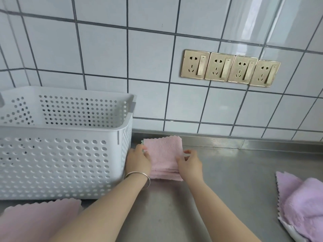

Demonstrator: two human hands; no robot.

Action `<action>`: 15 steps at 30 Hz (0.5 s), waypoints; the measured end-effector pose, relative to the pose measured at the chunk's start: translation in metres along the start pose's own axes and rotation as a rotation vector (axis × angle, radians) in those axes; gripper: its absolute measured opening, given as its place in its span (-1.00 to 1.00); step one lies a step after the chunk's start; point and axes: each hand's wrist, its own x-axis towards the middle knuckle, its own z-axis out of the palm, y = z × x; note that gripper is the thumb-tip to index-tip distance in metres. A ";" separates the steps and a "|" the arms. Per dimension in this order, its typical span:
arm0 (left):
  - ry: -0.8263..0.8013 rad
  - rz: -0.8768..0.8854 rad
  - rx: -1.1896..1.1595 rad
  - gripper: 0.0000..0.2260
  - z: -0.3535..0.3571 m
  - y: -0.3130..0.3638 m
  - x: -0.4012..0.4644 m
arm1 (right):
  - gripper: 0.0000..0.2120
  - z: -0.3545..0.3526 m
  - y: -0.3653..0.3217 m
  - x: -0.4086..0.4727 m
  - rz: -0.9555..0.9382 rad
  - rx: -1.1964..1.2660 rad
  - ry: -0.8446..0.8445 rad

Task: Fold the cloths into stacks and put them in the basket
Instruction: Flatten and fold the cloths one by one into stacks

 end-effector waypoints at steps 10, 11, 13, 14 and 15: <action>-0.184 0.360 0.555 -0.57 0.007 0.003 -0.019 | -0.60 0.019 0.014 0.000 -0.574 -0.828 0.067; -0.253 0.348 0.589 -0.55 0.010 0.001 -0.019 | -0.46 0.018 0.015 0.002 -0.583 -0.832 0.008; -0.350 0.293 0.614 -0.54 0.014 -0.003 -0.016 | -0.30 0.019 0.022 0.003 -0.487 -0.816 -0.153; -0.381 0.276 0.606 -0.54 0.015 -0.006 -0.014 | -0.39 0.018 0.024 0.004 -0.425 -0.794 -0.212; -0.410 0.262 0.593 -0.53 0.015 -0.006 -0.012 | -0.49 0.019 0.026 0.006 -0.384 -0.761 -0.236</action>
